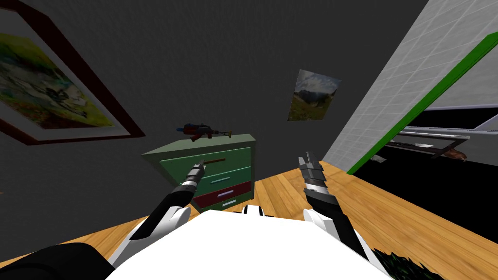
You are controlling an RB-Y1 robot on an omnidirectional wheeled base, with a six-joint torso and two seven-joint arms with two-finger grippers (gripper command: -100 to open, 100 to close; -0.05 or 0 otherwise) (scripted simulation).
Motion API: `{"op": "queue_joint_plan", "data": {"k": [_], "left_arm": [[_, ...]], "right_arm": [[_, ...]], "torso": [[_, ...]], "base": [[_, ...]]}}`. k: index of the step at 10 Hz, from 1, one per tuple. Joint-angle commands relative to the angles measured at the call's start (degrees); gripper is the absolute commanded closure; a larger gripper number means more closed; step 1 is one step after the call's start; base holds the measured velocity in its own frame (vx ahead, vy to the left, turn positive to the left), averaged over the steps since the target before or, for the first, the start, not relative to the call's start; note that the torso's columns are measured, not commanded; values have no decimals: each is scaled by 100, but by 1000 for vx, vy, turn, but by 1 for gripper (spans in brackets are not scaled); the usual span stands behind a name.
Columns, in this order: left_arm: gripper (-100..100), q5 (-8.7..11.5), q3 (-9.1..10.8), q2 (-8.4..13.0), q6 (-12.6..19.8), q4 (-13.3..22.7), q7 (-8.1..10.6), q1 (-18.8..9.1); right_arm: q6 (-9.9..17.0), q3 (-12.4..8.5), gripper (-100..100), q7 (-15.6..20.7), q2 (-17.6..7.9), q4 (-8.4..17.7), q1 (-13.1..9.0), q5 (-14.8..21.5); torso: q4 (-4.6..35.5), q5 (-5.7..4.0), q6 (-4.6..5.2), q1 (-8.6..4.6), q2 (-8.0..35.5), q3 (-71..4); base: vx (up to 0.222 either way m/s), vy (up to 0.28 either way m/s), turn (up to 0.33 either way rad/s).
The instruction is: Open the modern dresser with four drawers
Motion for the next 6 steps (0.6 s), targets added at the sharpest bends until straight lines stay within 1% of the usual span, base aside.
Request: {"op": "queue_joint_plan", "data": {"k": [1,3,4,5,6], "left_arm": [[100,35,-21,13,-3,-103,-1,103],[100,64,-39,23,-6,-185,-2,185],[100,59,-50,21,3,-161,2,166],[100,75,-81,29,2,-189,-6,239],[100,79,-85,33,-3,-202,-9,258]], "right_arm": [[0,1,0,0,1,0,-2,0],[0,1,0,0,1,0,-3,0],[0,1,0,0,1,0,-3,0],[0,1,0,0,0,0,-1,0],[0,0,0,0,1,0,0,0]], "torso": [[-13,12,-2,-7,14,13],[0,2,-15,13,-2,0],[1,0,-14,16,-10,-8],[-1,-5,-12,25,-44,-29],[-7,-3,-17,19,-44,-31]], "base": [[-193,-54,23],[-182,-60,18],[-89,-36,-7],[-67,-42,61],[-154,-37,18]]}}
